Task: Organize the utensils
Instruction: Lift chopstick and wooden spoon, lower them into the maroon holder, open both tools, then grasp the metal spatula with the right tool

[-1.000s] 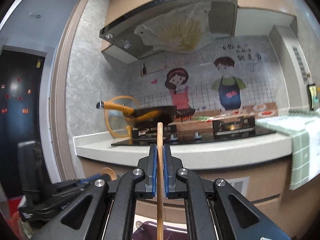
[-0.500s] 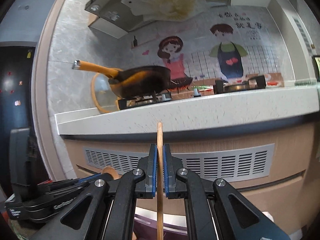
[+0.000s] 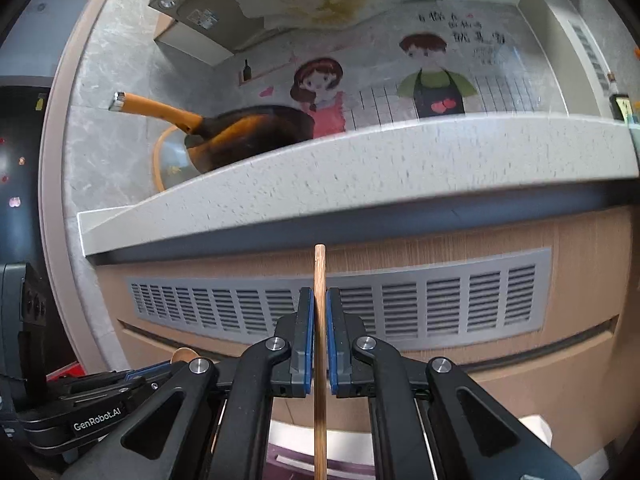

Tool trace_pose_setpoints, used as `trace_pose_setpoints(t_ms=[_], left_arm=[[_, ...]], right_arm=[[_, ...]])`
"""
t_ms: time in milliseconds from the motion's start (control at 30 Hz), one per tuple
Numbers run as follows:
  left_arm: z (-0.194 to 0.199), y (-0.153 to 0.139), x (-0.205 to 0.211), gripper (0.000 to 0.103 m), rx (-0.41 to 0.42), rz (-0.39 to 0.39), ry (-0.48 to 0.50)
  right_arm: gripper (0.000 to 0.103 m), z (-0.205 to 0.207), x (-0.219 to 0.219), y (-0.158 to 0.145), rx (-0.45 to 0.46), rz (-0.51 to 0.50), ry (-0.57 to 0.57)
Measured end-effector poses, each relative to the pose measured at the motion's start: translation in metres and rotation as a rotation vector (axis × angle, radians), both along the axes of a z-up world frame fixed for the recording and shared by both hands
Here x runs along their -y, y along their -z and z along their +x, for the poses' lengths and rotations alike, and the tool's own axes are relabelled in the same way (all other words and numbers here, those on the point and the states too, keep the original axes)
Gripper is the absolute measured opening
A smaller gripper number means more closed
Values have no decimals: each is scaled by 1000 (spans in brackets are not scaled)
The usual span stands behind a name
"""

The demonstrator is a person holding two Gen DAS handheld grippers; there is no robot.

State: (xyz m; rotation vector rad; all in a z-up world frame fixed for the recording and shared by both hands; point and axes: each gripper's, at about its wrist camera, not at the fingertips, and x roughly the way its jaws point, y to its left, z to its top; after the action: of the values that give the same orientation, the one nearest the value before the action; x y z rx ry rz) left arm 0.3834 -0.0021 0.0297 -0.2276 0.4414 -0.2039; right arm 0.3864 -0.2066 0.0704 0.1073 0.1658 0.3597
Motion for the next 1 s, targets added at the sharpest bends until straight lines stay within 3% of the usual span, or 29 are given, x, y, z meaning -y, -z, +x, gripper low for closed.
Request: trace_pose_setpoints(t_ms=[167, 267, 433, 633, 867, 1000], left_arm=[[-11, 10, 1, 11, -39, -19, 35], [-23, 10, 1, 27, -39, -38, 52], [-57, 6, 2, 42, -22, -46, 71], [-104, 16, 0, 48, -50, -43, 63], [-147, 52, -11, 49, -192, -46, 96], [-169, 79, -9, 49, -268, -8, 111]], right_arm=[[7, -9, 11, 9, -64, -10, -19], [8, -17, 23, 14, -127, 11, -32], [13, -52, 38, 19, -175, -28, -5], [20, -114, 45, 29, -172, -119, 27], [20, -156, 37, 76, -387, -236, -59], [20, -164, 34, 107, -485, -308, -92]])
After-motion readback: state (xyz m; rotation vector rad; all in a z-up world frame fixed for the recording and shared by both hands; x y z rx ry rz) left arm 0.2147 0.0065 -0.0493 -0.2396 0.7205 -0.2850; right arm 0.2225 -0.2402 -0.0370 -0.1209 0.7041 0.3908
